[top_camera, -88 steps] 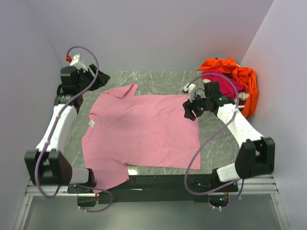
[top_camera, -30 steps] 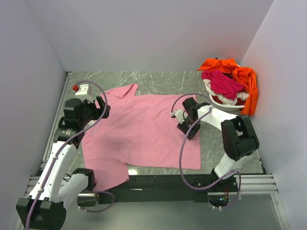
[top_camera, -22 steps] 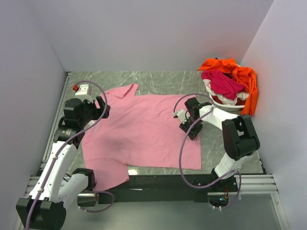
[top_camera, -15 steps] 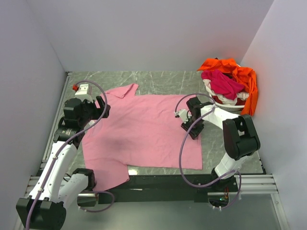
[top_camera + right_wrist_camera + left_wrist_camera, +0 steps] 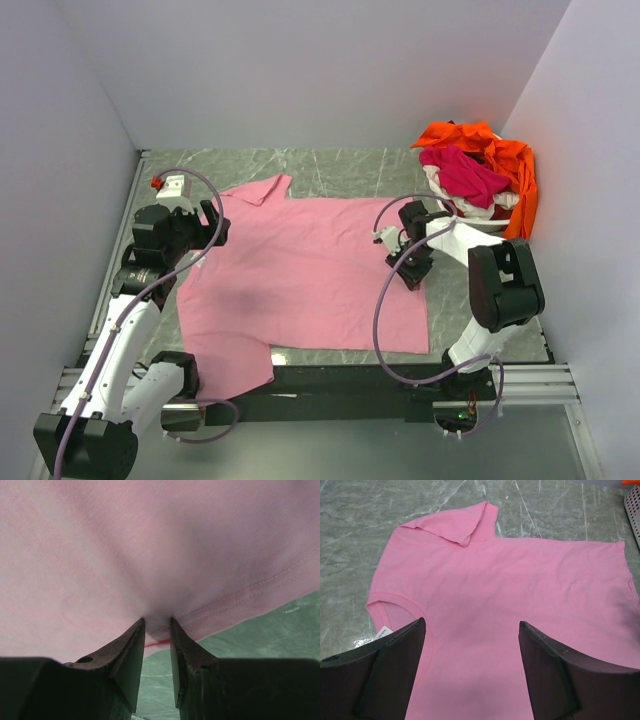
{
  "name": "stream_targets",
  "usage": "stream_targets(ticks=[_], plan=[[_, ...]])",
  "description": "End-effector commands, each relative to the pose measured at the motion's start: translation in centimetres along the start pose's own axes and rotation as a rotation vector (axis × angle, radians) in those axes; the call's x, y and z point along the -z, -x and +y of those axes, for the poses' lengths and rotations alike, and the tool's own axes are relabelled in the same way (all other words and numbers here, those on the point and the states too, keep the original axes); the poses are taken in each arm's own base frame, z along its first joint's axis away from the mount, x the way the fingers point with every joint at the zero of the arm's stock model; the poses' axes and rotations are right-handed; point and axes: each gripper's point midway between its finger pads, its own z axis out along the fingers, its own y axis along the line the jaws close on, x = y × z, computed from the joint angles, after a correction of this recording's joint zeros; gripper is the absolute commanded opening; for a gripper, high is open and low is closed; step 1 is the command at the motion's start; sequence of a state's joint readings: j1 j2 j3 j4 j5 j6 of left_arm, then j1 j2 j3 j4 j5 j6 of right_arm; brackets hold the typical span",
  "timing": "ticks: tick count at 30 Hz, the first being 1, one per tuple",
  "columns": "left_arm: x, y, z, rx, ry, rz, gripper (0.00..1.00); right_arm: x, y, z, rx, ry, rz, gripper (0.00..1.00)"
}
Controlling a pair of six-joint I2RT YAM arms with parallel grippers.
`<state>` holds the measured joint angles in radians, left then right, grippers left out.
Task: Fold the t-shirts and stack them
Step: Flatten the tshirt out
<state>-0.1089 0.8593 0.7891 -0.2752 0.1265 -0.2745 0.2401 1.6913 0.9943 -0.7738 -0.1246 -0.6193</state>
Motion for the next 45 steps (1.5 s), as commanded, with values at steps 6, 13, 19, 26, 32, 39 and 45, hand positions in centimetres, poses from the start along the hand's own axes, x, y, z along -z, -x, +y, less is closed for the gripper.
stream_targets(ticks=[6,13,19,26,32,39,45], plan=[[-0.4,0.5,-1.2,-0.008,-0.069,-0.019,0.81,-0.4,-2.7,-0.5,-0.016,0.022,0.063,0.34],[-1.5,0.4,-3.2,0.011,-0.180,0.029,0.81,1.0,-1.7,-0.6,-0.006,0.029,0.004,0.35],[-3.0,2.2,-6.1,-0.037,-0.237,0.053,0.83,5.3,3.1,0.3,-0.001,0.093,-0.197,0.41],[-7.0,2.3,-6.3,-0.098,-0.226,0.128,0.84,12.1,8.5,3.5,0.042,0.197,-0.479,0.45],[-10.6,2.6,-6.5,-0.263,-0.261,0.102,0.83,18.0,11.5,5.8,0.062,0.248,-0.709,0.45],[-16.0,0.4,-6.3,-0.512,-0.299,0.132,0.77,17.2,11.3,6.2,0.059,0.251,-0.747,0.45],[-21.7,-1.3,-3.9,-0.620,-0.168,0.215,0.67,16.4,11.0,6.6,0.064,0.280,-0.749,0.45]])
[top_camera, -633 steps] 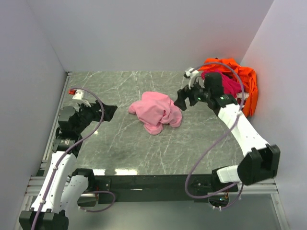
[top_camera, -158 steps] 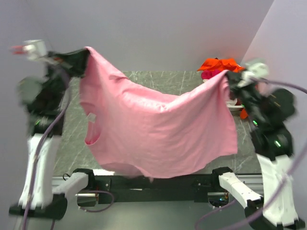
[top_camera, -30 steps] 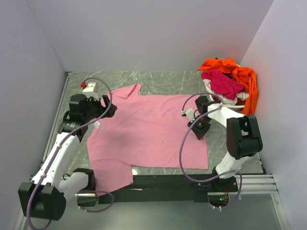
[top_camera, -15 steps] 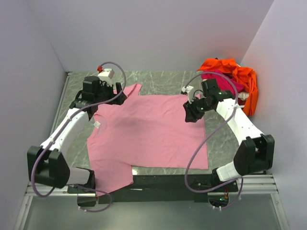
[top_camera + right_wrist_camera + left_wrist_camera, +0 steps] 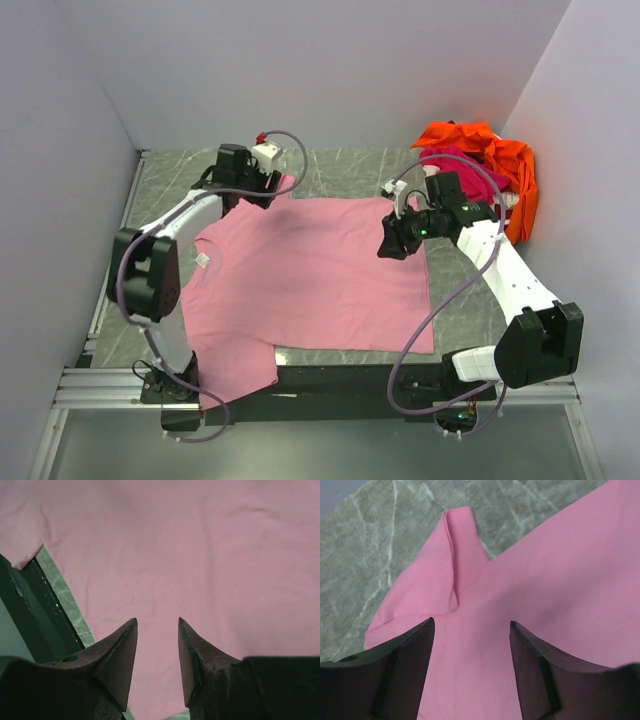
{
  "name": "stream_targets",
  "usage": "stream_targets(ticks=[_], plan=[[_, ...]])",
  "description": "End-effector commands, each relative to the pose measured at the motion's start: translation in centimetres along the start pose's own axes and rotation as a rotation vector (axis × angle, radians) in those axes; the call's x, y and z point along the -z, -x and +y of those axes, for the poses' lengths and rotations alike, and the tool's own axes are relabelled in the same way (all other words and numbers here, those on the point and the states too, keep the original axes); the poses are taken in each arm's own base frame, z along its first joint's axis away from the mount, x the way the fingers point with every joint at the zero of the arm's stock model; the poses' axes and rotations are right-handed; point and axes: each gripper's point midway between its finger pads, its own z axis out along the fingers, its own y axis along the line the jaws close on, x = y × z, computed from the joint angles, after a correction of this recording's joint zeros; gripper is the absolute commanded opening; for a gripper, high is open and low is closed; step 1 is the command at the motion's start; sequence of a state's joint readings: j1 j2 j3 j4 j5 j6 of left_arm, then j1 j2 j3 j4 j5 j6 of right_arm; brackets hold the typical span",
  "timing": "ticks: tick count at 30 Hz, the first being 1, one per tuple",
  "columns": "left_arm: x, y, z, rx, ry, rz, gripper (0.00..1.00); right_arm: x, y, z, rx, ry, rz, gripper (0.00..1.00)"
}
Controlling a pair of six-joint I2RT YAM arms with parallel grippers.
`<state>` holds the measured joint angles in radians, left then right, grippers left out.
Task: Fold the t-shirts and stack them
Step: Flatten the tshirt out
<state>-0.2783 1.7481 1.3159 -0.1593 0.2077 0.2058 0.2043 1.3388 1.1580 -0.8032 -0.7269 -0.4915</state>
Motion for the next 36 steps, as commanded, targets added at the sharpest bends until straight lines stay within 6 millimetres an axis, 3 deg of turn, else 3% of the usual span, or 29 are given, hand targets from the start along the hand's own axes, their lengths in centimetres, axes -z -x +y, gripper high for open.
stream_targets(ticks=[1,5,6,7,13,25,31,36], plan=[[-2.4,1.3,2.6,-0.116,0.097,-0.002,0.66,0.1,1.1,0.4,0.029,0.027,-0.051,0.46],[-5.2,0.1,3.8,-0.138,0.129,0.062,0.57,0.0,0.7,0.6,0.024,0.041,-0.046,0.46],[-5.5,0.6,4.0,-0.148,0.133,0.061,0.56,0.0,0.6,0.6,0.023,0.037,-0.043,0.46],[-6.5,-0.5,4.0,-0.151,0.133,0.093,0.56,-0.1,0.6,0.6,0.024,0.035,-0.041,0.46],[-8.3,-2.6,4.3,-0.177,0.148,0.145,0.55,-0.2,0.5,0.7,0.018,0.044,-0.038,0.46],[-9.8,-6.2,5.0,-0.192,0.186,0.243,0.52,-0.3,0.2,0.5,0.010,0.043,-0.027,0.46],[-10.5,-6.9,4.9,-0.181,0.176,0.258,0.45,-0.4,0.2,0.4,0.005,0.044,-0.024,0.46],[-10.4,-6.1,5.4,-0.181,0.202,0.235,0.33,-0.4,0.1,0.3,0.000,0.042,-0.024,0.46]])
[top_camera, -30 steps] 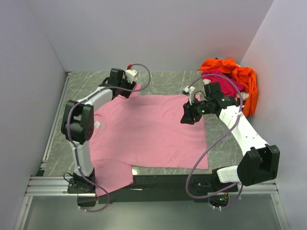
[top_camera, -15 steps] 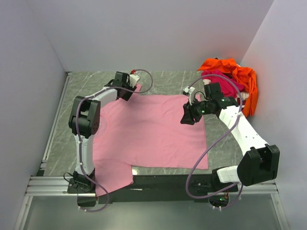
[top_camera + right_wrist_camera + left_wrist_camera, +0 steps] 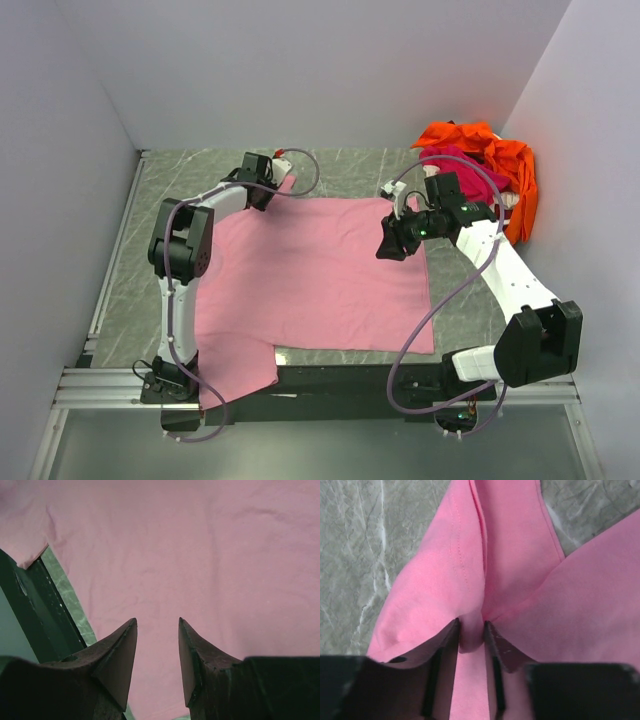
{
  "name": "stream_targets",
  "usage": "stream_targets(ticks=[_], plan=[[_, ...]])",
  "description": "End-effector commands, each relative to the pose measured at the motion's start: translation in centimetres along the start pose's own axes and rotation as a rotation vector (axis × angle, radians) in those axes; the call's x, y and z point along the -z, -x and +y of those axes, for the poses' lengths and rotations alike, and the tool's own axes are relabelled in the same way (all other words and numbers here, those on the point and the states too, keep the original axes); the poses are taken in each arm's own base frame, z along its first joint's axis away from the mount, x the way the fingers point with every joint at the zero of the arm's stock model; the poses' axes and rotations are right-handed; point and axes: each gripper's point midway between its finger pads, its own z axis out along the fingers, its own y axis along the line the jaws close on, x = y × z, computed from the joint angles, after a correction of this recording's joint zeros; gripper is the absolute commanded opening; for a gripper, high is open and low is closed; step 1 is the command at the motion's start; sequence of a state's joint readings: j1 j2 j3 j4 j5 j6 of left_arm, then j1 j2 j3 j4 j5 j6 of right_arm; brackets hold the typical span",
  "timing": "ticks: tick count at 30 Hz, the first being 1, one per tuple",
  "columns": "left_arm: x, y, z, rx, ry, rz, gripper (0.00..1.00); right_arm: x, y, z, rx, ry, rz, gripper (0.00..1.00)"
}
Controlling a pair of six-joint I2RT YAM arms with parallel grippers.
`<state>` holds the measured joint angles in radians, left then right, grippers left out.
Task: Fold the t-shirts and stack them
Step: Flatten the tshirt out
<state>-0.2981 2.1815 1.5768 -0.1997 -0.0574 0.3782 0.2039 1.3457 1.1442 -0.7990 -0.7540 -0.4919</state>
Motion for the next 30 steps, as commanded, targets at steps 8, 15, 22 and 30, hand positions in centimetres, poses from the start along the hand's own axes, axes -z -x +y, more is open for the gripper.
stream_targets(ticks=[8,15,22,30], plan=[[0.8,3.9,2.1,0.023,0.073,-0.093,0.18,0.1,0.4,-0.1,0.011,0.012,-0.023,0.46],[2.1,5.9,3.8,0.149,0.048,-0.166,0.06,0.0,0.4,-0.7,0.010,-0.018,-0.019,0.46],[4.1,5.0,7.7,0.377,0.029,-0.232,0.00,-0.2,0.3,-8.0,-0.092,-0.310,0.050,0.46],[6.2,2.9,13.8,0.571,0.104,-0.298,0.00,-0.9,0.6,-20.3,-0.235,-0.525,0.150,0.46]])
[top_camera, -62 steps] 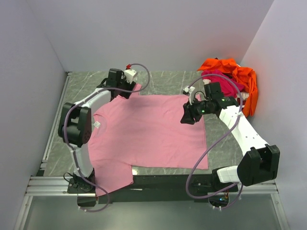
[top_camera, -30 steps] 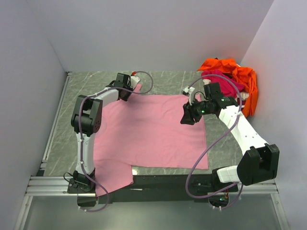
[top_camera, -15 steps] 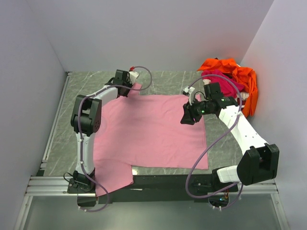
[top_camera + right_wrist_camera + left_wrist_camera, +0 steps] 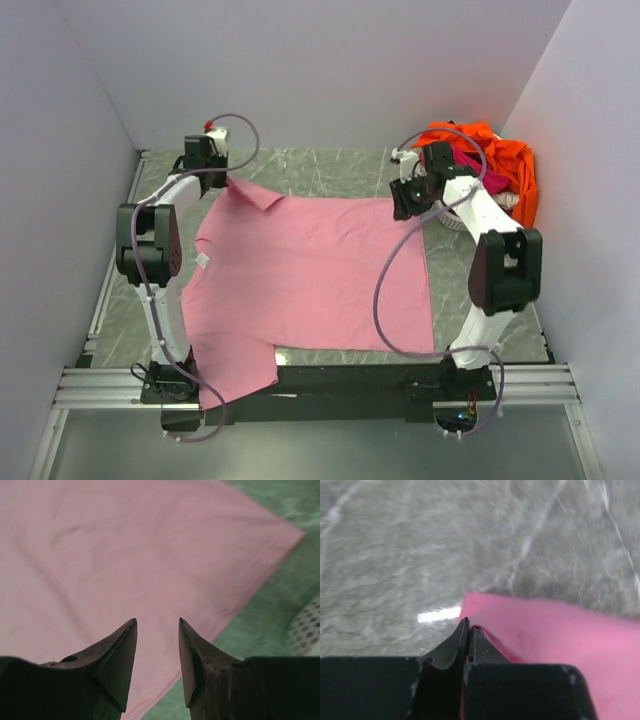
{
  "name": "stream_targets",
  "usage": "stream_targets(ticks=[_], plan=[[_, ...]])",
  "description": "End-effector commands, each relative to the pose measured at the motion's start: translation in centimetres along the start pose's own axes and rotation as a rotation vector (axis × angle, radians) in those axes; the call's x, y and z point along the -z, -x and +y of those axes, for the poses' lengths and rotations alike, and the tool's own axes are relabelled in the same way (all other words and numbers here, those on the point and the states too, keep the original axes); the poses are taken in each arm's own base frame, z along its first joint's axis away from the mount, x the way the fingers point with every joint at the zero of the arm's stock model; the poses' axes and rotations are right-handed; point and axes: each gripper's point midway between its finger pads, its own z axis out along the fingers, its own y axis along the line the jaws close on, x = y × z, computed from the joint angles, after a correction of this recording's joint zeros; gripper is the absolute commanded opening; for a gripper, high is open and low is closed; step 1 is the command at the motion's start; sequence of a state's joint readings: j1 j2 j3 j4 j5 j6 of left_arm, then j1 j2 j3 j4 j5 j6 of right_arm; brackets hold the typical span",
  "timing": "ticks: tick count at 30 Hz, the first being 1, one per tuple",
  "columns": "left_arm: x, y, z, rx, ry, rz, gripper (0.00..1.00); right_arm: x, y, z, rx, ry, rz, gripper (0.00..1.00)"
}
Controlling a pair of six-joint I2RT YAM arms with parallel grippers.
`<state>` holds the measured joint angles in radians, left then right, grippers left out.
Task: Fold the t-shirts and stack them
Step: Flatten the tshirt out
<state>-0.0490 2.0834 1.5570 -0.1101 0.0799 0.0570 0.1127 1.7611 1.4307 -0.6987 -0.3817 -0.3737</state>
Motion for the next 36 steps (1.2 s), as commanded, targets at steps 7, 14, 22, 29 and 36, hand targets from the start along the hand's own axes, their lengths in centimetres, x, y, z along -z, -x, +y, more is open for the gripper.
stream_targets(ticks=[7,14,22,29,36], plan=[[1.4,5.5,4.2,0.153,0.018,-0.176,0.00,-3.3,3.6,-7.2,-0.040,-0.152,0.022,0.48],[0.6,8.5,4.7,0.130,0.013,-0.243,0.00,-4.7,5.3,-10.6,-0.054,-0.235,0.034,0.49],[0.5,8.9,5.7,0.121,0.024,-0.257,0.00,-6.7,6.4,-12.0,-0.053,-0.218,0.026,0.49],[0.5,8.9,5.2,0.118,-0.002,-0.259,0.00,-9.6,7.0,-12.8,-0.074,-0.183,0.027,0.50],[0.3,8.8,4.8,0.124,-0.027,-0.256,0.00,-11.1,7.0,-13.4,-0.082,-0.186,0.034,0.50]])
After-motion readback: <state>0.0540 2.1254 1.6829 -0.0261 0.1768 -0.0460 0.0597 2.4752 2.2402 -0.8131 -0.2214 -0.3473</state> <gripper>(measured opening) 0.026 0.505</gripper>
